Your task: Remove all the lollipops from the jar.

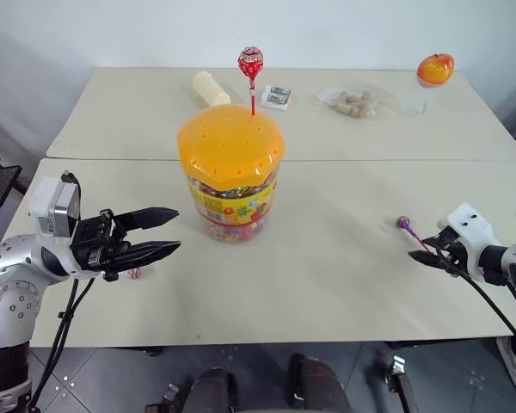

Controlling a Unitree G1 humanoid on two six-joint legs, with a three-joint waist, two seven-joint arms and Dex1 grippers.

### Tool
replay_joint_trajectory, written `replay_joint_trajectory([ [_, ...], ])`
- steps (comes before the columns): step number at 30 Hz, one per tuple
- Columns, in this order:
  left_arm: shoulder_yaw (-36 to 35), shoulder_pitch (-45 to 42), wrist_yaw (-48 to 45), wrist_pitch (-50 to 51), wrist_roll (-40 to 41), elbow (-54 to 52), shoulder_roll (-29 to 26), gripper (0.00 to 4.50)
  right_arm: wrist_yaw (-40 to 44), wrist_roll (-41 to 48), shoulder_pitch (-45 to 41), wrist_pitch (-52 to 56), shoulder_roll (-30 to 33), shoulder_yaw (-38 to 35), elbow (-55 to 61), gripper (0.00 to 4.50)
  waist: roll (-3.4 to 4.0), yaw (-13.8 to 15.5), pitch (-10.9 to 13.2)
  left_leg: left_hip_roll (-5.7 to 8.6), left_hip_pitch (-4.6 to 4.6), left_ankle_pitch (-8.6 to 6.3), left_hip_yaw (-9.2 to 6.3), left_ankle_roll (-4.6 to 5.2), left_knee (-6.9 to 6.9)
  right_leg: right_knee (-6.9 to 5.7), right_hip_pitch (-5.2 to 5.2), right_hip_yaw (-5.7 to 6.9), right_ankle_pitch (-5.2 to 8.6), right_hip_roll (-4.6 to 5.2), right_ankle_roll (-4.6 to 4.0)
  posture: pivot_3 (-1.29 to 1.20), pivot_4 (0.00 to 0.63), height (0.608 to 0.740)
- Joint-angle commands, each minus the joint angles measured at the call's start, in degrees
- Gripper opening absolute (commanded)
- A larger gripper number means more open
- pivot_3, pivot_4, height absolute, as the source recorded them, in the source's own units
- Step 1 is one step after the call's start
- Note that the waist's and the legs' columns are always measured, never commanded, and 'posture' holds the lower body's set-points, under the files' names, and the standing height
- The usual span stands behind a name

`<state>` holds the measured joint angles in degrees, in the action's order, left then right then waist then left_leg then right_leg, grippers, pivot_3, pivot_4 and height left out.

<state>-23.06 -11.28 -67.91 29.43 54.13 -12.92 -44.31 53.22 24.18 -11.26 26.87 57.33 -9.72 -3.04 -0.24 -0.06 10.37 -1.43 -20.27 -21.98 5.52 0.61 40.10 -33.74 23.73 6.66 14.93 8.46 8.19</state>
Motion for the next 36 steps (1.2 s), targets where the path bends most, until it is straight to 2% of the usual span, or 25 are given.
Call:
replay_joint_trajectory([
  [1, -4.83, -2.29, 6.19, 1.19, 6.62, -0.43, 3.27, 2.81, 7.89, 10.07, -5.83, -7.89, -4.09, -8.11, 4.43, 3.33, 0.03, -0.17, 0.02, -0.01, 0.03, 0.0, 0.0, 0.0, 0.02, 0.01, -0.04, 0.0, 0.0, 0.0, 0.0, 0.0, 0.15, 0.74],
  [4, -8.16, -3.75, 14.03, 1.98, 10.96, 0.4, 7.34, 2.81, 3.83, 16.67, -16.17, -1.98, -8.9, -7.41, 8.61, 3.33, 0.08, -0.49, 0.05, -0.13, 0.1, 0.0, -0.15, 0.0, 0.08, -0.05, -0.06, -0.05, -0.06, -0.02, -0.09, 0.0, 0.15, 0.74],
  [8, -10.34, -5.67, 22.12, 1.09, 13.53, 0.85, 12.12, 2.81, -4.12, 22.01, -29.39, 7.16, -17.6, -2.64, 11.32, 3.33, 0.08, -0.33, 0.04, -0.22, 0.12, -0.01, -0.24, -0.09, 0.08, -0.2, -0.03, 0.09, -0.09, -0.08, -0.14, 0.0, 0.15, 0.74],
  [10, -9.51, -5.4, 22.49, 0.61, 12.68, 0.65, 13.39, 2.81, -7.65, 18.63, -36.02, 9.08, -22.31, 2.82, 9.66, 3.33, 0.08, -0.33, 0.05, -0.22, 0.08, -0.04, -0.25, -0.14, 0.08, -0.25, -0.03, 0.25, -0.09, -0.1, -0.14, 0.0, 0.15, 0.74],
  [14, -8.36, -5.24, 22.21, 0.13, 11.42, 0.83, 14.5, 2.81, -13.1, 14.26, -45.11, 10.81, -29.78, 7.68, 3.87, 3.33, 0.08, -0.03, 0.05, -0.16, -0.06, -0.05, -0.28, -0.14, 0.07, -0.24, 0.06, 0.34, -0.09, -0.1, -0.14, 0.0, 0.15, 0.74],
  [19, -7.45, -4.62, 22.26, -0.85, 10.54, 0.28, 15.6, 2.81, -16.26, 10.92, -49.42, 10.5, -36.59, 10.02, -0.82, 3.33, 0.08, -0.23, 0.04, -0.14, -0.1, -0.04, -0.31, -0.14, -0.01, -0.21, 0.09, 0.46, -0.09, -0.11, -0.14, 0.0, 0.15, 0.74],
  [23, -7.23, -4.02, 22.51, -1.3, 10.36, -0.55, 16.15, 2.81, -16.66, 9.41, -50.36, 10.64, -38.57, 9.85, -2.15, 3.33, 0.08, -0.89, 0.04, -0.14, -0.1, -0.05, -0.3, -0.14, -0.02, -0.21, 0.09, 0.49, -0.09, -0.11, -0.14, 0.0, 0.15, 0.74],
  [26, -7.49, -3.81, 22.86, -1.53, 10.75, -0.85, 16.43, 2.81, -15.77, 9.87, -51.33, 11.05, -39.44, 9.63, -2.45, 2.75, 0.08, -1.63, 0.04, -0.15, -0.1, -0.04, -0.31, -0.15, 0.0, -0.22, 0.07, 0.48, -0.09, -0.11, -0.14, 0.0, 0.15, 0.74],
  [34, -7.18, -4.23, 22.16, -1.83, 11.11, -0.91, 16.4, 2.81, -12.26, 10.43, -51.95, 9.96, -40.37, 8.95, -2.42, 0.04, 0.08, -1.83, 0.04, -0.19, -0.06, -0.03, -0.26, -0.17, 0.0, -0.22, 0.08, 0.47, -0.09, -0.14, -0.14, 0.0, 0.15, 0.74],
  [36, -7.19, -4.28, 21.68, -1.67, 11.23, -0.76, 16.13, 2.81, -11.6, 11.05, -52.01, 8.93, -40.72, 7.93, -2.46, 0.04, 0.08, -1.73, 0.04, -0.19, -0.07, -0.03, -0.26, -0.17, 0.0, -0.22, 0.08, 0.46, -0.09, -0.14, -0.14, 0.0, 0.15, 0.74],
])
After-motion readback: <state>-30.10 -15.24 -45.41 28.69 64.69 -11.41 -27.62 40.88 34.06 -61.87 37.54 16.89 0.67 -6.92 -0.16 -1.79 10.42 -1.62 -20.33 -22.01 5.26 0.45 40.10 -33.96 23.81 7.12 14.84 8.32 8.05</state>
